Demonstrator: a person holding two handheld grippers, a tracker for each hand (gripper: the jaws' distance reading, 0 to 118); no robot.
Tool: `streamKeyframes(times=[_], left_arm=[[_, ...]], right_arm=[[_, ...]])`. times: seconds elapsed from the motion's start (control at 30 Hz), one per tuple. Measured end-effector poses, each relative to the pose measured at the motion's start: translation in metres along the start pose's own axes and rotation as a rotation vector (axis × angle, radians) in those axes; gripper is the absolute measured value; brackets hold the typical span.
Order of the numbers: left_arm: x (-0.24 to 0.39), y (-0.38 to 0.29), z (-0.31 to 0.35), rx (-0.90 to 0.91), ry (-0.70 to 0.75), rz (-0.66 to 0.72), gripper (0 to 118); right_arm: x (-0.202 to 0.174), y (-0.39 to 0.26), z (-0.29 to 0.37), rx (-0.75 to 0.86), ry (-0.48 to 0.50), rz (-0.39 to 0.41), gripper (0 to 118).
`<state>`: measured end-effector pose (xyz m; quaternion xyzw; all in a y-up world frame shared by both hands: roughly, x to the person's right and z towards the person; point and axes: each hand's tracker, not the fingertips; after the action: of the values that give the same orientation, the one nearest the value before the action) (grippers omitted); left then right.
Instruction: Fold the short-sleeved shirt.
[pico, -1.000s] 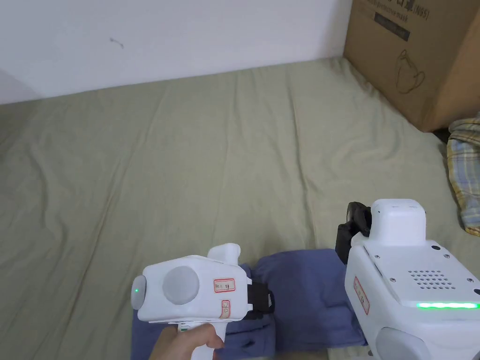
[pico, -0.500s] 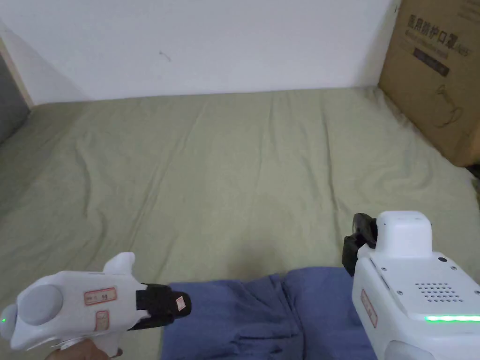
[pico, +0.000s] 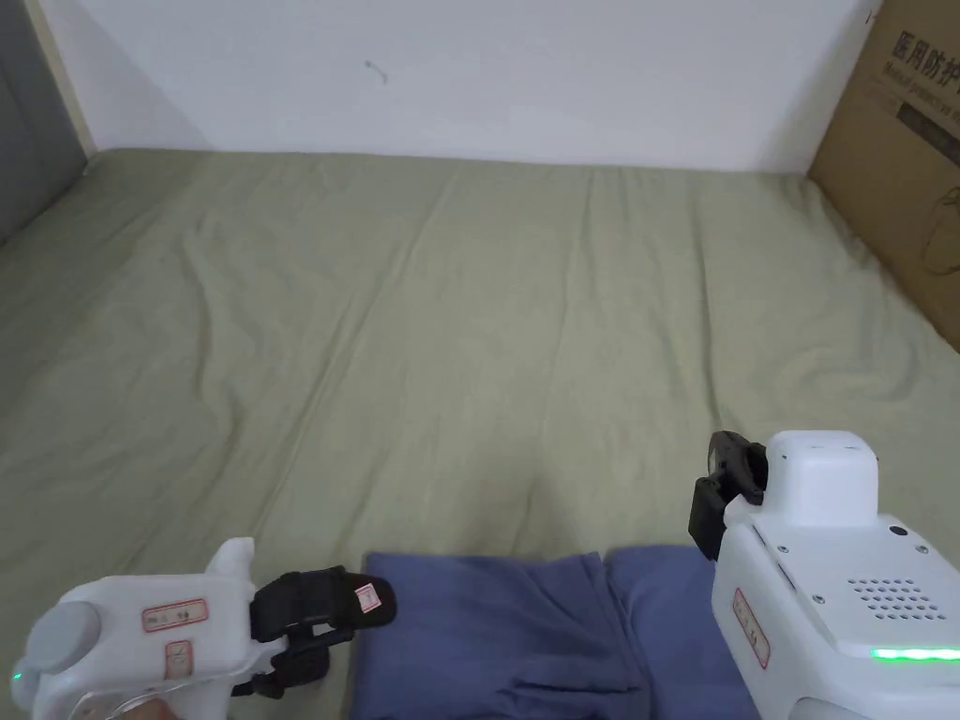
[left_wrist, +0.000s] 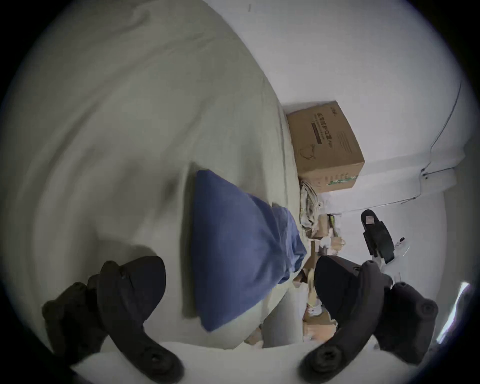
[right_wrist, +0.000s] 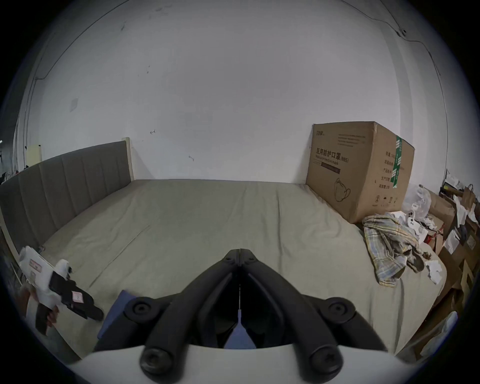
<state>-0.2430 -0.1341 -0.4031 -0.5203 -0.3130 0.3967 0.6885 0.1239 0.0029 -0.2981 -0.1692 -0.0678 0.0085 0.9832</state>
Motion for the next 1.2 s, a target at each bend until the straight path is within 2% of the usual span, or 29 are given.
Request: streamKeyframes(times=[0.1, 0.23, 0.27, 0.3, 0.33, 0.37, 0.4, 0.43, 0.47, 0.6, 0.73, 0.97, 1.17, 1.2], left_arm=[[-0.015, 0.009, -0.027, -0.107, -0.118, 0.010, 116], [-0.027, 0.016, -0.042, -0.063, -0.224, 0.069, 114], [-0.030, 0.016, -0.045, -0.075, -0.241, 0.094, 112], [-0.033, 0.018, -0.046, -0.078, -0.238, 0.097, 103], [-0.036, 0.020, -0.048, -0.092, -0.222, 0.101, 67], [-0.039, 0.020, -0.055, -0.120, -0.099, 0.099, 8], [-0.042, 0.017, -0.057, -0.096, -0.038, 0.103, 10], [-0.049, 0.018, -0.054, -0.105, -0.075, 0.116, 10], [-0.052, 0.020, -0.048, -0.088, -0.184, 0.185, 10], [-0.048, 0.025, -0.028, -0.108, -0.070, 0.067, 10], [-0.053, 0.033, 0.012, -0.065, -0.026, 0.058, 10], [-0.076, 0.041, 0.100, 0.025, 0.120, 0.059, 10], [-0.072, 0.037, 0.128, 0.060, 0.173, 0.064, 10], [-0.053, 0.029, 0.122, 0.063, 0.186, 0.063, 10]], right_arm=[[-0.005, 0.002, -0.004, 0.007, -0.002, 0.021, 1], [-0.007, 0.002, -0.008, -0.005, 0.005, 0.029, 1], [-0.007, 0.002, -0.010, -0.011, 0.010, 0.028, 1], [-0.006, 0.001, -0.011, -0.022, 0.016, 0.028, 1], [-0.007, 0.001, -0.012, -0.028, 0.016, 0.032, 1], [-0.008, 0.001, -0.013, -0.036, 0.012, 0.041, 1], [-0.008, 0.000, -0.012, -0.036, 0.007, 0.053, 1], [-0.009, 0.000, -0.012, -0.035, 0.003, 0.058, 1], [-0.009, 0.001, -0.011, -0.034, -0.006, 0.063, 1], [-0.010, 0.003, -0.009, -0.006, -0.040, 0.043, 1], [-0.014, 0.006, -0.002, 0.053, -0.065, 0.034, 1], [-0.024, 0.009, -0.003, 0.051, -0.040, 0.028, 1], [-0.033, 0.003, 0.000, 0.035, -0.006, 0.031, 1], [-0.033, 0.002, 0.001, 0.035, -0.002, 0.032, 1]])
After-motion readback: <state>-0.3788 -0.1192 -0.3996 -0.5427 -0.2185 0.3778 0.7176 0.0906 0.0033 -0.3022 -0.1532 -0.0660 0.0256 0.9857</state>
